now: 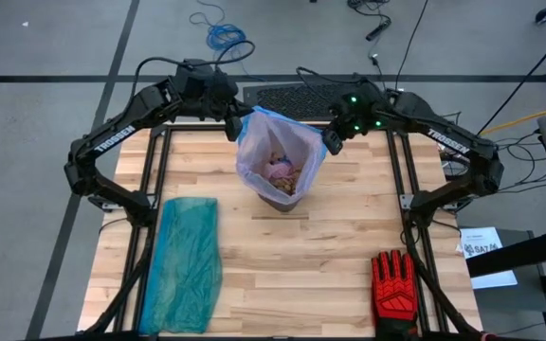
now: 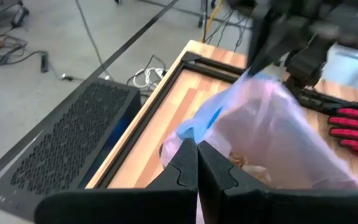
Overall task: Place trash/remove bag and relplace
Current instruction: Close the trash bag
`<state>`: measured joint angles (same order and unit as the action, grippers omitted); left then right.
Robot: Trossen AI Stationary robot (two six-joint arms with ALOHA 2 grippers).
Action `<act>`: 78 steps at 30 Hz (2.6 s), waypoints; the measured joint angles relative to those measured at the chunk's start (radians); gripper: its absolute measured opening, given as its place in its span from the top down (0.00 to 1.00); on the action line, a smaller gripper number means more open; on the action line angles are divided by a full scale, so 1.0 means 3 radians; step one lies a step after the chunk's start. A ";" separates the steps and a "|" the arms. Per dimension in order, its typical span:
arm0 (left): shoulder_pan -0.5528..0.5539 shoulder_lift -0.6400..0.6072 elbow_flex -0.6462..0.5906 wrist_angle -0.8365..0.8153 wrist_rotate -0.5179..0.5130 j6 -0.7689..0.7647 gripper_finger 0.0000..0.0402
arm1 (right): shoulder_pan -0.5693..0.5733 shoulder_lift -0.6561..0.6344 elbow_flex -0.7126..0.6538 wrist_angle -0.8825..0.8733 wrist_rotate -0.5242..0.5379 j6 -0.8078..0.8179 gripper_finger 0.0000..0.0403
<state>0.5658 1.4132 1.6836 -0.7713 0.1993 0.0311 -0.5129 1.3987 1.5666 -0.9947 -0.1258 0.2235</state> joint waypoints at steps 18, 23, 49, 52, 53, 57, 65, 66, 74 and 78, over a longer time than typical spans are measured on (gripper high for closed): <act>-0.0151 0.0000 0.0000 -0.0215 -0.0752 -0.0432 1.00 | 0.0249 0.0126 0.0748 -0.1175 0.0093 0.1017 1.00; -0.0166 0.0000 0.0000 -0.0310 -0.0817 -0.0503 1.00 | 0.0345 0.0181 0.0748 -0.1208 0.0064 0.1117 1.00; -0.0165 0.0000 0.0000 -0.0381 -0.0810 -0.0342 1.00 | 0.0317 0.0043 -0.0167 -0.0144 -0.0883 0.0566 0.56; -0.0164 0.0000 0.0000 -0.0381 -0.0810 -0.0342 1.00 | 0.0319 0.0010 -0.0295 0.0151 -0.1137 0.0665 0.62; -0.0164 0.0000 0.0000 -0.0380 -0.0810 -0.0342 1.00 | 0.0324 0.0010 -0.0311 0.0186 -0.1175 0.0712 0.65; -0.0164 0.0000 0.0000 -0.0385 -0.0809 -0.0340 1.00 | 0.0421 0.0008 -0.0314 0.0212 -0.1163 0.0842 0.85; -0.0162 0.0000 0.0000 -0.0651 -0.1108 -0.0335 1.00 | 0.0713 -0.0131 -0.0278 0.0497 -0.1476 0.1672 1.00; -0.0161 0.0000 0.0000 -0.0671 -0.1116 -0.0334 1.00 | 0.0743 -0.0151 -0.0260 0.0566 -0.1472 0.1839 1.00; -0.0161 0.0000 0.0000 -0.0696 -0.1116 -0.0311 1.00 | 0.0838 -0.0147 0.0186 0.1122 -0.0926 0.2523 1.00; -0.0161 0.0000 0.0000 -0.0709 -0.1048 -0.0215 1.00 | 0.0844 -0.0076 0.0461 0.0908 -0.0709 0.2706 1.00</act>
<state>0.5175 1.4132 1.6836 -0.9842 -0.1152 -0.0334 -0.2596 1.3758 1.7048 -0.7224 -0.3386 1.0353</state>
